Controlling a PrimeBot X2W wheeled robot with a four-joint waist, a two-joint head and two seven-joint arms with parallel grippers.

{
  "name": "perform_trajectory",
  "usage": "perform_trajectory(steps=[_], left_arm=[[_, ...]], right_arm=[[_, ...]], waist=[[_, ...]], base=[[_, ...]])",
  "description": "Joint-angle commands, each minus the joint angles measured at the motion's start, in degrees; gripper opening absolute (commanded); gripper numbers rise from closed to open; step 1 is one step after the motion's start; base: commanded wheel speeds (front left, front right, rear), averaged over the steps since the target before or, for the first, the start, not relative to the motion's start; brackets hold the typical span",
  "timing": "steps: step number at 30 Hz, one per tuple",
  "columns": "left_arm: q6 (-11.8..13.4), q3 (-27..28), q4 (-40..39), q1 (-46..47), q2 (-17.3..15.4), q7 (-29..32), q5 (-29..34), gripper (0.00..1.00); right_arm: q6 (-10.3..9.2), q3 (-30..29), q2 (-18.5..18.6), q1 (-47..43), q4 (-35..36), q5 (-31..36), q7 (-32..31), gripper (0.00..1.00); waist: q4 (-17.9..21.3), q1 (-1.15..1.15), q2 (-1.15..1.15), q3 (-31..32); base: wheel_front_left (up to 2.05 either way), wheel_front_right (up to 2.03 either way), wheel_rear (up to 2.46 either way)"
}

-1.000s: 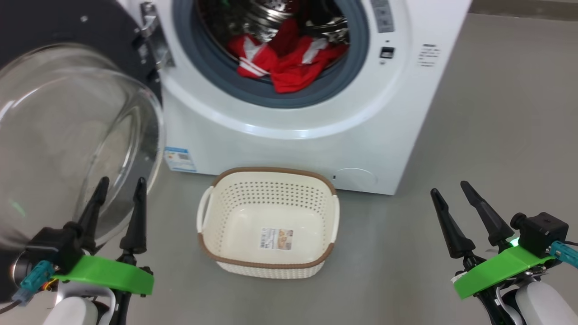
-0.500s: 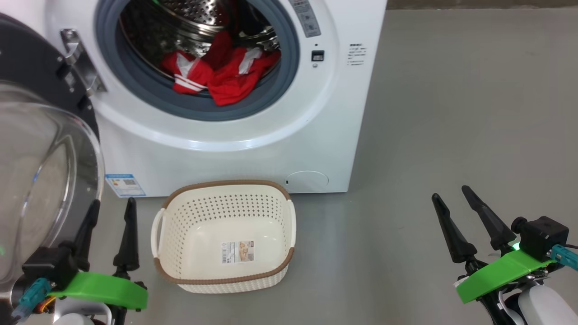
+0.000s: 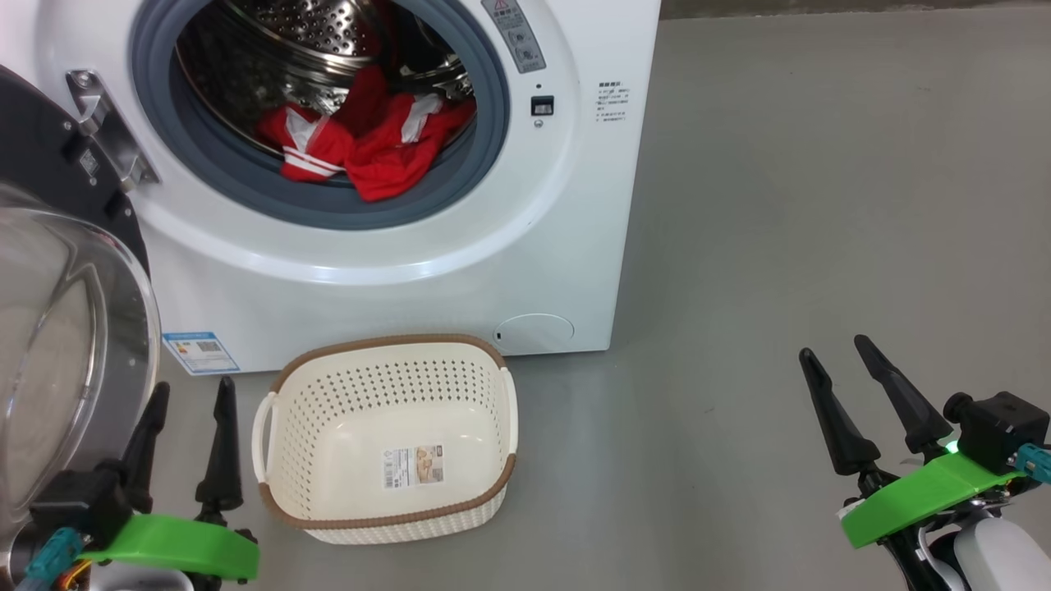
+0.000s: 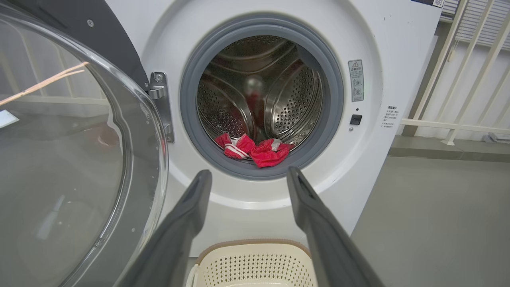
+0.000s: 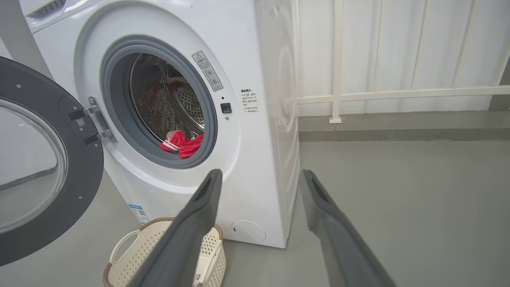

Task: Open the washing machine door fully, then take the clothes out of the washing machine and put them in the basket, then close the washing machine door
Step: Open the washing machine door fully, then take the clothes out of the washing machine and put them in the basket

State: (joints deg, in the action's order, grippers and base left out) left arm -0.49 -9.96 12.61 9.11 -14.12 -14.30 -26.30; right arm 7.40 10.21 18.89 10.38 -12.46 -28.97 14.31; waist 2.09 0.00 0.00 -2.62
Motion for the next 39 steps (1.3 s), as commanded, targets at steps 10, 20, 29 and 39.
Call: perform_trajectory(steps=[10,20,29,39], left_arm=[[-1.59,4.04,-0.57,0.75,-0.49,-0.69,2.74,1.0],[-2.77,4.97,0.39,0.87,0.29,-0.7,4.05,1.0],[-3.37,5.68,0.9,0.71,0.81,-0.7,4.87,1.0],[-3.71,6.51,0.75,1.01,1.4,-0.7,5.78,1.0]], right_arm=[[0.09,-0.44,0.92,-0.11,1.26,-0.08,0.69,1.0],[0.09,-1.18,0.66,-0.52,1.43,0.21,0.69,1.0],[0.09,-1.23,0.32,-0.9,1.51,0.16,0.69,1.0],[0.09,-1.36,0.4,-0.75,1.69,0.21,0.69,1.0]], waist=[[0.0,0.0,0.0,-0.21],[-0.43,0.0,0.0,0.09],[-0.55,0.0,0.0,0.59],[-0.79,0.0,0.0,0.28]], base=[[0.0,0.0,0.0],[0.0,0.0,0.0],[0.0,0.0,0.0],[0.02,-0.02,0.0]])
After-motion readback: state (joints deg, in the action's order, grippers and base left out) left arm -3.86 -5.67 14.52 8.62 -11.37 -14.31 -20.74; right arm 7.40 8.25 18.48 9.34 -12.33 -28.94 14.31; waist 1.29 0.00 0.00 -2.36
